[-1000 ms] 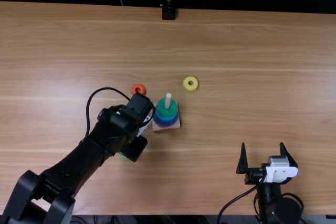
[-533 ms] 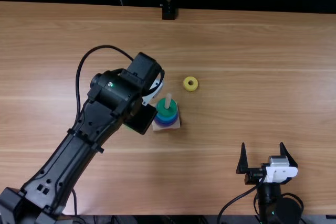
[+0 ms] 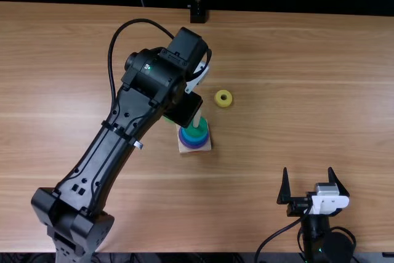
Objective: Build the Hanoi tower: stack the rings onto the peg from bottom to top in this color order: purple, dark blue, light blue, dark green, light green, yellow, orange.
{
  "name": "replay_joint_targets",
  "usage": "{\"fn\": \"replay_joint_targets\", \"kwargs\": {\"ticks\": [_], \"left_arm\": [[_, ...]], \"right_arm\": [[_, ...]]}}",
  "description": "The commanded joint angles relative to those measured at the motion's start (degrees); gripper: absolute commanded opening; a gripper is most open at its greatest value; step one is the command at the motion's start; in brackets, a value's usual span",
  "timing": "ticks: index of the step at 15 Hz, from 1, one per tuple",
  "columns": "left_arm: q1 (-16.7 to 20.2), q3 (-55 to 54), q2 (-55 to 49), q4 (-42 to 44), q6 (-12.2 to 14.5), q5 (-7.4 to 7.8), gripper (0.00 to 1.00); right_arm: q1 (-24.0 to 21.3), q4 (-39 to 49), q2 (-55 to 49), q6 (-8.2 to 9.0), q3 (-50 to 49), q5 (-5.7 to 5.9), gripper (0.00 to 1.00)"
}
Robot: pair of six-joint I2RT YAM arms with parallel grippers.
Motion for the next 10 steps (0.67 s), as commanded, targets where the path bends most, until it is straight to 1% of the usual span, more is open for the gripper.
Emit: {"fn": "replay_joint_targets", "kwargs": {"ticks": [1,2,4,6,8,10], "left_arm": [[-0.9,3.6,1.9,-0.2,-0.3,0.22,0.0],[-1.2,4.8,3.0,-0.2,-0.6,0.32,0.0],[-2.4,6.5,4.6,-0.1,-2.4,0.53,0.0],[-2.5,8.3,6.1,-0.1,-2.7,0.85,0.0],[-3.8,9.6,7.1,-0.1,-2.7,0.85,0.0],[-4.2,10.6,7.4,-0.1,-2.7,0.85,0.0]], "right_arm": [[-0.7,-1.0,-0.7,-0.1,-0.4,0.13,1.0],[-0.7,-1.0,-0.7,-0.1,-0.4,0.13,1.0],[-0.7,-1.0,-0.7,-0.1,-0.4,0.13,1.0],[-0.7,-1.0,-0.7,-0.1,-0.4,0.13,1.0],[-0.7,-1.1,-0.7,-0.1,-0.4,0.13,1.0],[-0.7,-1.0,-0.7,-0.1,-0.4,0.13,1.0]]}}
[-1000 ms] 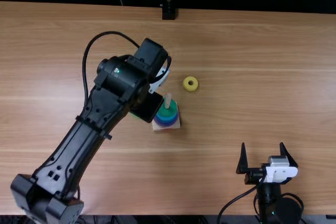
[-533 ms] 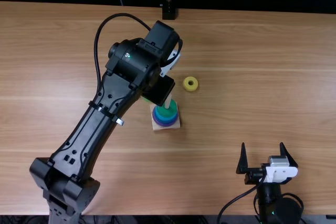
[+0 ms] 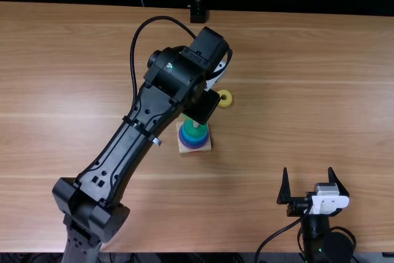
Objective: Build the Hanoi tower: stack the rings onto the peg from bottom to top in this color order: purple, dark blue, light blue, dark green, light green, yellow, orange.
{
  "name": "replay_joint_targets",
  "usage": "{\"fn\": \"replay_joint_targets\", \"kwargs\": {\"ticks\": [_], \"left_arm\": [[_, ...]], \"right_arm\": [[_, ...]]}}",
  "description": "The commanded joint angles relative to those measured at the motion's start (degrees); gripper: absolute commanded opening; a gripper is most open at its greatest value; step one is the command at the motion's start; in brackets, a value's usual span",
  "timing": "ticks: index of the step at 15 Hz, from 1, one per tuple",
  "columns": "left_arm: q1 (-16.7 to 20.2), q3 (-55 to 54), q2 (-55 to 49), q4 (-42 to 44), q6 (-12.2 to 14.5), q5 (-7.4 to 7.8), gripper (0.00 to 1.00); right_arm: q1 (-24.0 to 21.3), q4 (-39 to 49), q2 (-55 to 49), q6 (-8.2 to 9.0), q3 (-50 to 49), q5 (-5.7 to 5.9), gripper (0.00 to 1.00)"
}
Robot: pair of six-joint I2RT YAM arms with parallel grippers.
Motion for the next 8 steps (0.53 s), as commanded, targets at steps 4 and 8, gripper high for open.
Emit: {"fn": "replay_joint_targets", "kwargs": {"ticks": [4,8], "left_arm": [[-1.4,2.6,3.4,0.0,-0.8,0.63,0.0],[-1.9,2.5,4.1,0.0,-1.7,0.63,0.0]], "right_arm": [[-0.7,-1.0,-0.7,-0.1,-0.4,0.11,1.0],[-0.7,-1.0,-0.7,-0.1,-0.4,0.11,1.0]]}}
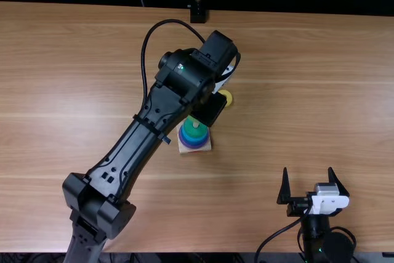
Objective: Build the Hanoi tower: stack the rings onto the peg from bottom to top in this color order: purple, dark blue, light blue, dark green, light green, yellow, orange.
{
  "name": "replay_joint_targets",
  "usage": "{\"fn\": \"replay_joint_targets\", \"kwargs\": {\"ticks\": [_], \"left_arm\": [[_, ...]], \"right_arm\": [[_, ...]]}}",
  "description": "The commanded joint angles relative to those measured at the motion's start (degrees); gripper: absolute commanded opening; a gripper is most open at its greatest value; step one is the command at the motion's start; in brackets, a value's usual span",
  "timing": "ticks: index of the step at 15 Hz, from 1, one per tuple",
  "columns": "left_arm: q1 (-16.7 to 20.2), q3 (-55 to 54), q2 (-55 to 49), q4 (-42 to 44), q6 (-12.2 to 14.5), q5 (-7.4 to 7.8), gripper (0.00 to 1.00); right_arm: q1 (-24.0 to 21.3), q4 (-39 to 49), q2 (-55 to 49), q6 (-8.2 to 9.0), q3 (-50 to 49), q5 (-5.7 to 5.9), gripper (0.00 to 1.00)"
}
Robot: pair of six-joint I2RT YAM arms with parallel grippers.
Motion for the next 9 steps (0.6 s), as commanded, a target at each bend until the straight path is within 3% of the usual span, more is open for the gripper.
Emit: {"fn": "replay_joint_targets", "kwargs": {"ticks": [1,5,6,7,8,9], "left_arm": [[-0.7,1.1,2.0,0.0,-1.6,0.61,0.0],[-0.7,0.7,2.5,0.0,-1.6,0.71,0.0],[-0.7,0.6,2.5,0.0,-1.6,0.71,0.09],[-0.7,0.5,2.5,0.0,-1.5,0.71,0.27],[-0.7,0.4,2.5,0.0,-1.4,0.71,0.54],[-0.5,0.3,2.6,-0.2,-1.5,0.71,0.99]], "right_arm": [[-0.8,-1.0,-0.7,-0.13,-0.4,0.11,1.0],[-0.8,-1.0,-0.7,-0.13,-0.4,0.11,1.0],[-0.8,-1.1,-0.7,-0.13,-0.4,0.11,1.0],[-0.8,-1.0,-0.7,-0.13,-0.4,0.11,1.0],[-0.8,-1.0,-0.7,-0.13,-0.4,0.11,1.0],[-0.8,-1.0,-0.7,-0.13,-0.4,0.11,1.0]]}}
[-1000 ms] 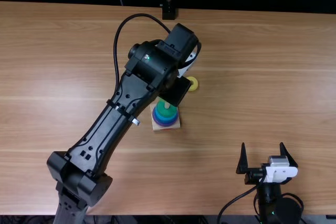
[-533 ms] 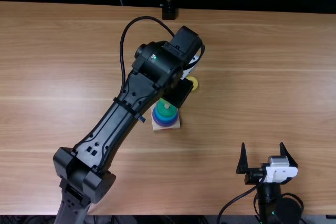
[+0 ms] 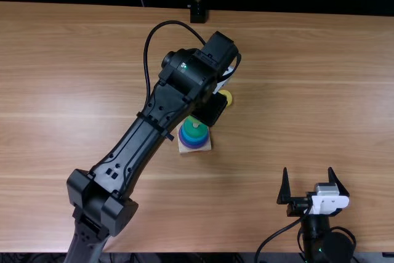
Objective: Build the Hanoi tower: stack the rings onto the peg from bottom to top in this color order: purple, dark blue, light blue, dark green, light green, yellow, orange.
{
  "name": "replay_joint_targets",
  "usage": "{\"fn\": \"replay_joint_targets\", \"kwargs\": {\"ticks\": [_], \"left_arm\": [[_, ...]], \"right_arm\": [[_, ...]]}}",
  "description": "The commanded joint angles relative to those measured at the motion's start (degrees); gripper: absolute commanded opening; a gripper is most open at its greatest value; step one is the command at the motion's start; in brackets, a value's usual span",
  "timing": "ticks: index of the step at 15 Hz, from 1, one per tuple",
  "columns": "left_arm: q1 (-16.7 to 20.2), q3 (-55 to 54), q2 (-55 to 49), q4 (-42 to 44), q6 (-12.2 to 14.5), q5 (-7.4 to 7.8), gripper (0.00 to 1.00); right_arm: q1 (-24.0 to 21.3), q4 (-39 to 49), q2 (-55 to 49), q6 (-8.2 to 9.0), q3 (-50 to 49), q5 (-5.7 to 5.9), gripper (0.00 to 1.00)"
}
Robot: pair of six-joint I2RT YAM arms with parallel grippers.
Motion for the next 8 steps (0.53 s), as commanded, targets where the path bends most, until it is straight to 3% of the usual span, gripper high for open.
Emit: {"fn": "replay_joint_targets", "kwargs": {"ticks": [1,6,8], "left_arm": [[-0.2,-0.3,1.1,-0.2,-0.8,0.69,1.0],[1.7,-1.5,-1.2,1.1,-0.6,0.59,1.0],[4.1,-1.6,-7.9,4.7,-0.6,-0.05,1.0]], "right_arm": [[-0.7,-1.0,-0.7,-0.1,-0.4,0.11,1.0],[-0.7,-1.0,-0.7,-0.1,-0.4,0.11,1.0],[-0.7,-1.0,-0.7,-0.1,-0.4,0.11,1.0]]}}
